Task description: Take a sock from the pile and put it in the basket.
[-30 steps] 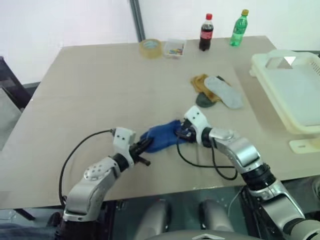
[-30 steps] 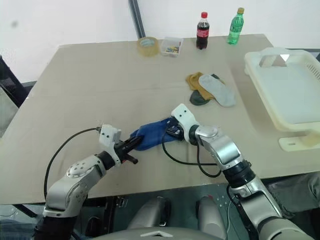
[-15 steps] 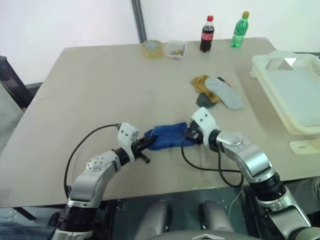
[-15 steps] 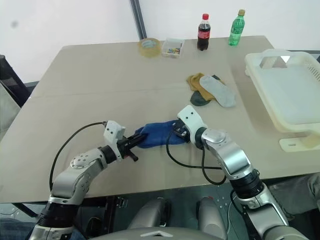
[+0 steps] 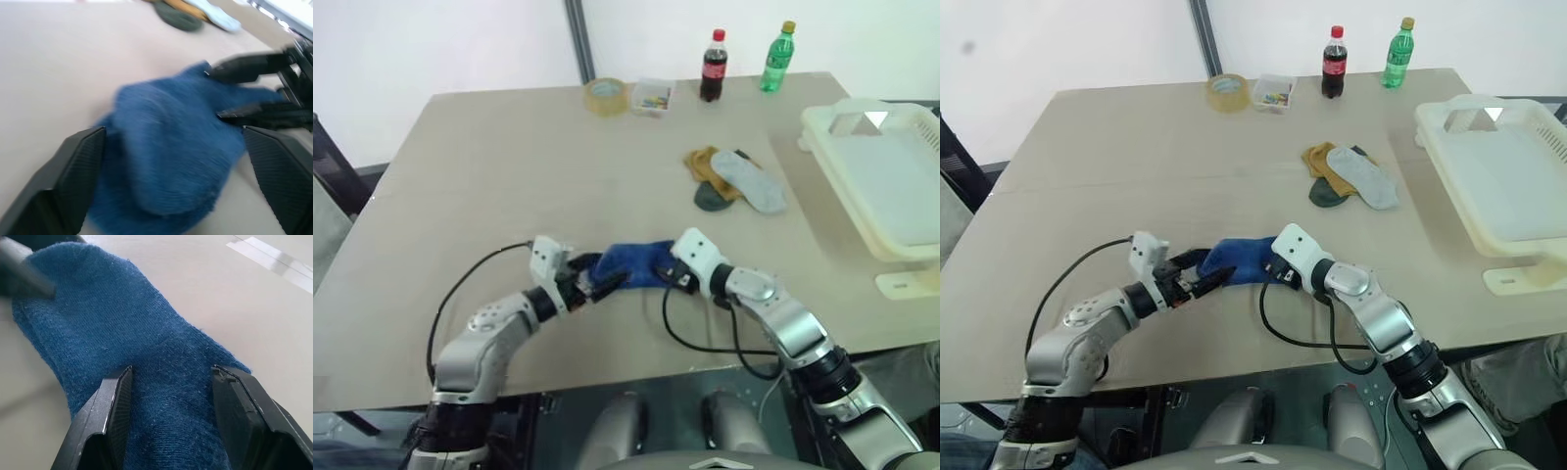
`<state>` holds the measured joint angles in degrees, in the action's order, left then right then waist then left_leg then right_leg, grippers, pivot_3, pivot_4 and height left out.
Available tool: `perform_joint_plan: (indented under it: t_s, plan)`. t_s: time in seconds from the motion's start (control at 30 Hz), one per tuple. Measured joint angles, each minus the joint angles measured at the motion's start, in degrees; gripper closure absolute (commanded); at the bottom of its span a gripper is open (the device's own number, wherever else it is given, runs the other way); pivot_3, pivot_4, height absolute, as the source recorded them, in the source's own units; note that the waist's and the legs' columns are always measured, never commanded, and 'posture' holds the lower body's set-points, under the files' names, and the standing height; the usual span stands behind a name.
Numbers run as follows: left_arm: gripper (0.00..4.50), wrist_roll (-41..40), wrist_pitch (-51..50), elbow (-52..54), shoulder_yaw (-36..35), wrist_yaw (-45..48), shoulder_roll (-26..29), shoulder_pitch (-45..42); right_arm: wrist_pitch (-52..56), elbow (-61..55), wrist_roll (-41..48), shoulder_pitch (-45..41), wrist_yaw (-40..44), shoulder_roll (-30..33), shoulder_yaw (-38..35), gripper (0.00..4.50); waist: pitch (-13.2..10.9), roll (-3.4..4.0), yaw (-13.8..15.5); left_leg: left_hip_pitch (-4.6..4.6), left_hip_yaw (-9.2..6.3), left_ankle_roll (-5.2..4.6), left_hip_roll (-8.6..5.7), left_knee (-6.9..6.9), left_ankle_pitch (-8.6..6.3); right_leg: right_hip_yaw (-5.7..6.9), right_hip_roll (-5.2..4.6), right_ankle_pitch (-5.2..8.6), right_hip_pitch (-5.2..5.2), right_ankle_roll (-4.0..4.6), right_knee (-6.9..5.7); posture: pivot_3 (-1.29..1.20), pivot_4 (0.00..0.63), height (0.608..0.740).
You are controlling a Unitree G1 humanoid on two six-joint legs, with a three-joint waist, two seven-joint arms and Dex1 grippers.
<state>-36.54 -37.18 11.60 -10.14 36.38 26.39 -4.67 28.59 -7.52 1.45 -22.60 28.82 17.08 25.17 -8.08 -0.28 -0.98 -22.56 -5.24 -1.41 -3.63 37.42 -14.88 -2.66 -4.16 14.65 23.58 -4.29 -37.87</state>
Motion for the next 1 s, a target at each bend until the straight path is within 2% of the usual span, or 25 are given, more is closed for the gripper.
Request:
perform_joint_plan:
  t_s: [0.1, 0.33, 0.5, 0.73, 0.83, 1.0]
  plan:
    - [0.03, -6.61, -8.35, -3.4, -6.79, -3.33, 0.61, -1.27, -0.13, 0.03, -0.96, 0.0, 0.52, 0.13, -0.01, 1.88, 0.02, -0.03, 0.09, 0.02, -0.02, -0.02, -0.03, 0.01, -0.01, 0.03, 0.01, 0.0, -0.03, 0.0, 0.0, 0.0, 0.15, 0.74]
    - [0.03, -15.01, -26.67, -6.7, -10.24, -6.64, 3.4, -7.79, -0.68, 0.38, -3.0, -0.06, 0.93, -0.13, 0.4, 1.88, 0.12, 0.0, 0.09, 0.23, 0.02, 0.01, -0.07, 0.01, 0.01, -0.02, -0.01, 0.0, -0.17, -0.01, -0.05, 0.0, 0.15, 0.74]
    - [0.03, -20.12, -36.29, -10.51, -10.36, -6.85, 0.23, -11.61, -1.46, 1.39, -4.44, -0.3, 1.04, -0.18, 0.76, 1.88, 0.12, 0.0, 0.19, 0.87, -0.04, -0.21, -0.09, -0.07, -0.13, 0.05, -0.03, 0.01, -0.89, -0.02, 0.15, 0.0, 0.15, 0.74]
    - [0.03, -23.0, -42.3, -16.54, -10.28, -7.85, -5.35, -16.46, -1.83, 1.71, -5.49, -0.46, 1.26, -0.54, 0.78, 1.88, 0.15, -0.02, 0.16, 0.87, -0.12, 0.02, -0.09, -0.06, 0.0, 0.1, -0.03, 0.01, -0.91, -0.02, 0.12, 0.0, 0.15, 0.74]
    - [0.03, -25.24, -42.11, -20.35, -13.72, -9.64, -10.18, -17.85, -2.08, 1.78, -5.74, -0.5, 1.4, -0.69, 0.81, 1.88, 0.13, -0.07, 0.16, 0.84, -0.13, 0.03, -0.09, -0.04, 0.01, 0.11, -0.04, 0.01, -0.89, -0.02, 0.13, 0.0, 0.15, 0.74]
    - [0.03, -30.95, -40.9, -21.29, -19.61, -12.61, -14.32, -18.64, -2.5, 1.79, -5.91, -0.5, 1.65, -0.69, 0.76, 1.88, 0.1, -0.1, 0.12, 0.73, -0.14, 0.05, -0.07, -0.05, 0.01, 0.1, -0.05, 0.01, -0.79, -0.02, 0.16, 0.0, 0.15, 0.74]
